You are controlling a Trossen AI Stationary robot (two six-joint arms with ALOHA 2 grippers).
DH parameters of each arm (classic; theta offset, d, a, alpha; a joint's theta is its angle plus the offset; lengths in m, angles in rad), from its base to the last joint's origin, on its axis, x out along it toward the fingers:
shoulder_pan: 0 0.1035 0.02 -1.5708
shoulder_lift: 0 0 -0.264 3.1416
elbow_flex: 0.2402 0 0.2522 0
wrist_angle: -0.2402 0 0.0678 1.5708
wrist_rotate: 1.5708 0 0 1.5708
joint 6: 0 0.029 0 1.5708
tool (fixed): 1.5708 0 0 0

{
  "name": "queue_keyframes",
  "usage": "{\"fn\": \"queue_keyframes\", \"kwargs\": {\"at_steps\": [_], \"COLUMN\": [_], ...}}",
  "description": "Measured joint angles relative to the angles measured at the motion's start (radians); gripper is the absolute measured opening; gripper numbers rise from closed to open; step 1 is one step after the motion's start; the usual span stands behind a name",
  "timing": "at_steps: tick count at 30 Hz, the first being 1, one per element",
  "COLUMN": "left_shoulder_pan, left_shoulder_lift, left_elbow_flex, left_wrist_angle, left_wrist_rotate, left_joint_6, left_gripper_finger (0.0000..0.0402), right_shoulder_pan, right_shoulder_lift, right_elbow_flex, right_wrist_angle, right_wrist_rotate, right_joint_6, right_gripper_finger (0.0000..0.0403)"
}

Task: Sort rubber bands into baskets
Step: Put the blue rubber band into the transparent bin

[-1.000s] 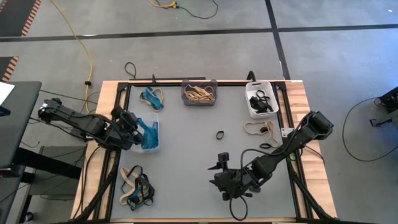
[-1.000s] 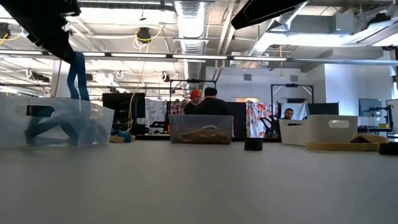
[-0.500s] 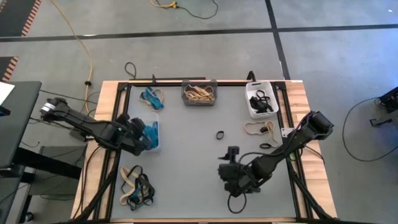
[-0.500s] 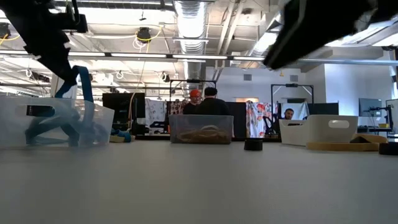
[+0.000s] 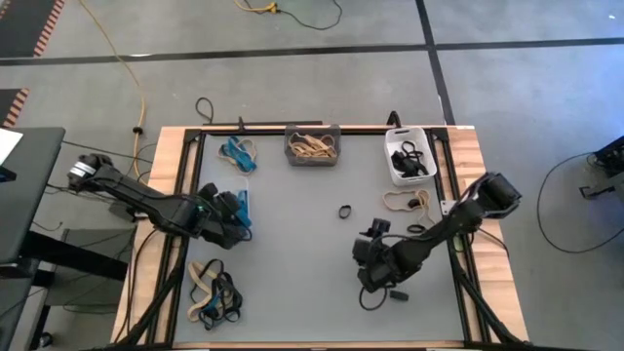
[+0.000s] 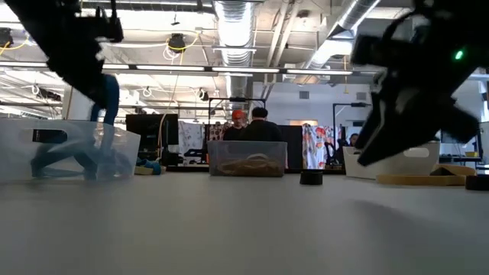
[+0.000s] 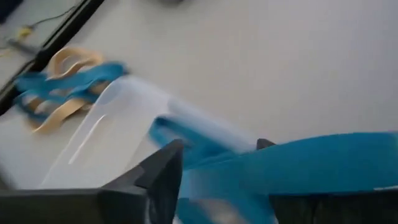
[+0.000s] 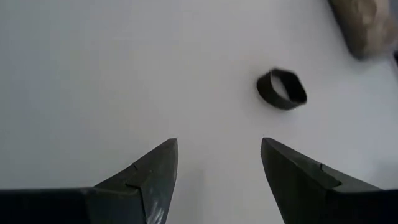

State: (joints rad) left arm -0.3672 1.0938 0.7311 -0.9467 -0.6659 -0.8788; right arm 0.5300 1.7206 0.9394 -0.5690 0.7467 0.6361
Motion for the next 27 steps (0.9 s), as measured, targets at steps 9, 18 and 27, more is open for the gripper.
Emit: {"fn": "queue_keyframes", "kwargs": {"at_steps": [9,18,27], "left_shoulder_pan": [-0.002,-0.025,-0.036], "left_shoulder_lift": [-0.122,-0.098,0.029], "left_elbow_flex": [0.0,0.002,0.002], "left_wrist_angle": [0.325,0.452,0.354], "left_wrist_rotate": [-0.022,-0.021,-0.058], "left_joint_6": [0.167,0.233,0.056], "left_gripper_finger": [0.0215,0.0215,0.0215], "right_shoulder_pan": [-0.155,-0.301,-0.407], "right_shoulder_lift": [0.0,-0.002,-0.002], "right_elbow_flex": [-0.119,-0.158,-0.159], "right_wrist_angle": [0.204,0.412,0.479], "right_wrist_rotate": [-0.084,-0.222,-0.327], "right_joint_6": [-0.105,-0.27,-0.372], "right_gripper_finger": [0.0245,0.0228,0.0226]}}
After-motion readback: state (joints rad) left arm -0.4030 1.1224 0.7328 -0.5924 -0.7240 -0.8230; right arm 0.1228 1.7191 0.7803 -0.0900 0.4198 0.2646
